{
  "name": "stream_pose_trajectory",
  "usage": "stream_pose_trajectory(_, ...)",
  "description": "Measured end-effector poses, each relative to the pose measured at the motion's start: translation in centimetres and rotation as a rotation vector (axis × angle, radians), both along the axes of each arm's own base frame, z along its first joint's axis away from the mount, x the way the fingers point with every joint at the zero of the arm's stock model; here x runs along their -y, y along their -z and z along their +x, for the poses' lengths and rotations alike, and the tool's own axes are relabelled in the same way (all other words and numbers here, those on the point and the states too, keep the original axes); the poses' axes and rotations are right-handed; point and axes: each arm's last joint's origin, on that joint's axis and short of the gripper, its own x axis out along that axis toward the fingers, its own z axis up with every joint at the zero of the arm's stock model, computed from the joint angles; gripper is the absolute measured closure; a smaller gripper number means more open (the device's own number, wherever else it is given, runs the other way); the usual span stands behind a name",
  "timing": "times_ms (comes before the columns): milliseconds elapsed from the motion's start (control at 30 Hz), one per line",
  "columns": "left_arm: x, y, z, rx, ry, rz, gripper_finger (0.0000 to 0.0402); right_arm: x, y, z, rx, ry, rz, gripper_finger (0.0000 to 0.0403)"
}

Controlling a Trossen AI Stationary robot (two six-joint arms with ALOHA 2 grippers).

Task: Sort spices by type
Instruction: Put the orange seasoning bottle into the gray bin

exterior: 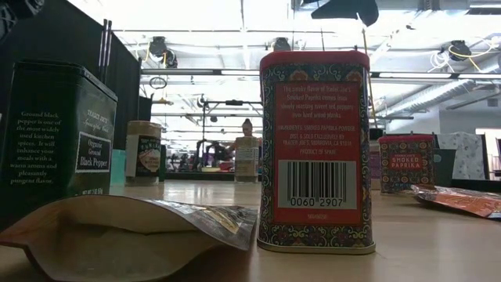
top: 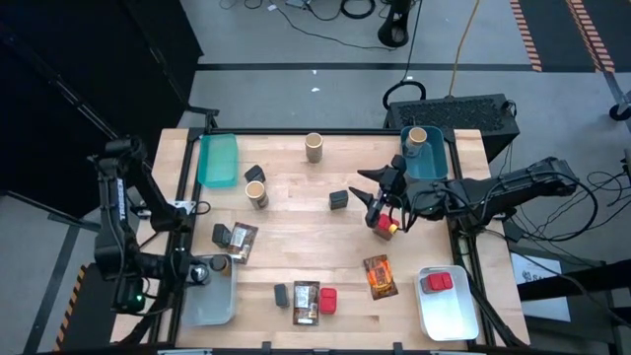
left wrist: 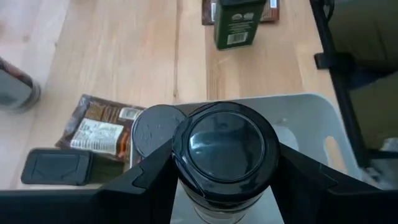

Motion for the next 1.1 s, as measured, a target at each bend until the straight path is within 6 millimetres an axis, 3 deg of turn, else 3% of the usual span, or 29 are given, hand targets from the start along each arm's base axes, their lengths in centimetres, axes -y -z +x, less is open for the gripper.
stream_pose_trajectory(500,0.2,3.5,-0.2,-0.045,-0.009,0.105,0.0191,-0.2,1.0,1.0,-0.043,0.001,-0.009,0.0184)
stream_pose_trajectory(1100,0.9,4.8,-0.2,-0.104,-0.128,0.081,0.018,-0.2,1.0,1.0,-0.043,0.001,-0.009,0.0184)
